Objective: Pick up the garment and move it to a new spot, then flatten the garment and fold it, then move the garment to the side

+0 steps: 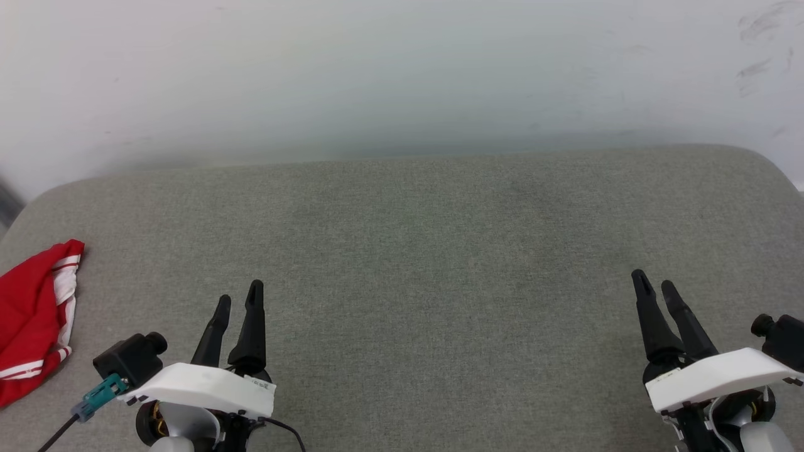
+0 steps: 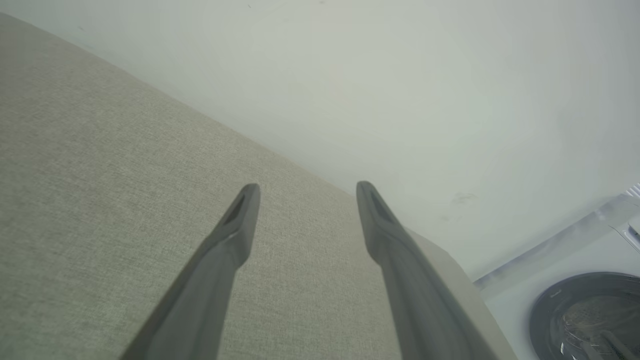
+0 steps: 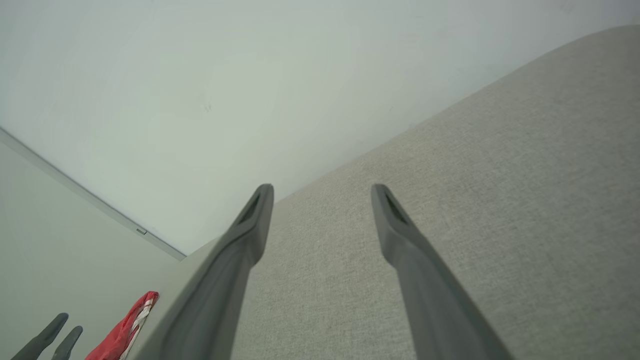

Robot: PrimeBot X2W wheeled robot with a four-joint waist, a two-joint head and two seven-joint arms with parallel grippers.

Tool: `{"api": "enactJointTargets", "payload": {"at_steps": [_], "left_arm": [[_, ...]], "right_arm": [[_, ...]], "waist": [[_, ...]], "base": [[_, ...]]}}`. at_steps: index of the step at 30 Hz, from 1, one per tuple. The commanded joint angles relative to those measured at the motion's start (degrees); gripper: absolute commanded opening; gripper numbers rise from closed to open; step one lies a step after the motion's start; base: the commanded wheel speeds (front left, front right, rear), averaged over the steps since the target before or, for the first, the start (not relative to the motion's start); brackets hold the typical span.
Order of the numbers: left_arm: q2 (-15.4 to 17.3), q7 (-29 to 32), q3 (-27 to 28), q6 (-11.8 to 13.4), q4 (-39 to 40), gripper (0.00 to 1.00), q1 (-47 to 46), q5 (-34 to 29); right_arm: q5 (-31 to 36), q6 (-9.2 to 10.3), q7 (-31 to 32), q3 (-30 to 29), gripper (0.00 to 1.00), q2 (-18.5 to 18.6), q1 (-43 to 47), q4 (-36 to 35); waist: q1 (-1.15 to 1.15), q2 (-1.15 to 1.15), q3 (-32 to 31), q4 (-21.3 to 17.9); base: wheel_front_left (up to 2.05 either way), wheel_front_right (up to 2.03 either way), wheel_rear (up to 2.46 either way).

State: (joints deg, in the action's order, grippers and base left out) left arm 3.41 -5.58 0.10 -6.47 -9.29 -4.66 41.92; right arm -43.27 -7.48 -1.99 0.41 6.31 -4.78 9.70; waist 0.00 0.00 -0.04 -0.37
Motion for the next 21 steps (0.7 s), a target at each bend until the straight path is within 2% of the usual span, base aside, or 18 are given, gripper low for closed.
{"api": "enactJointTargets", "payload": {"at_steps": [1, 21], "left_arm": [[0.50, -0.47, -0.28, 0.22, 0.94, 1.00, -0.98, -1.53], [2.01, -3.65, -2.19, 2.34, 0.27, 1.00, -0.52, -16.64]], "right_arm": [[1.34, -0.01, -0.17, 0.12, 1.00, 0.26, -1.30, -0.89], [16.69, -0.01, 0.07, 0.66, 1.00, 0.64, -0.62, -2.83]], "waist": [[0.00, 0.00, 0.01, -0.01], [0.00, 0.00, -0.13, -0.33]], "base": [[0.00, 0.00, 0.00], [0.00, 0.00, 0.00]]}}
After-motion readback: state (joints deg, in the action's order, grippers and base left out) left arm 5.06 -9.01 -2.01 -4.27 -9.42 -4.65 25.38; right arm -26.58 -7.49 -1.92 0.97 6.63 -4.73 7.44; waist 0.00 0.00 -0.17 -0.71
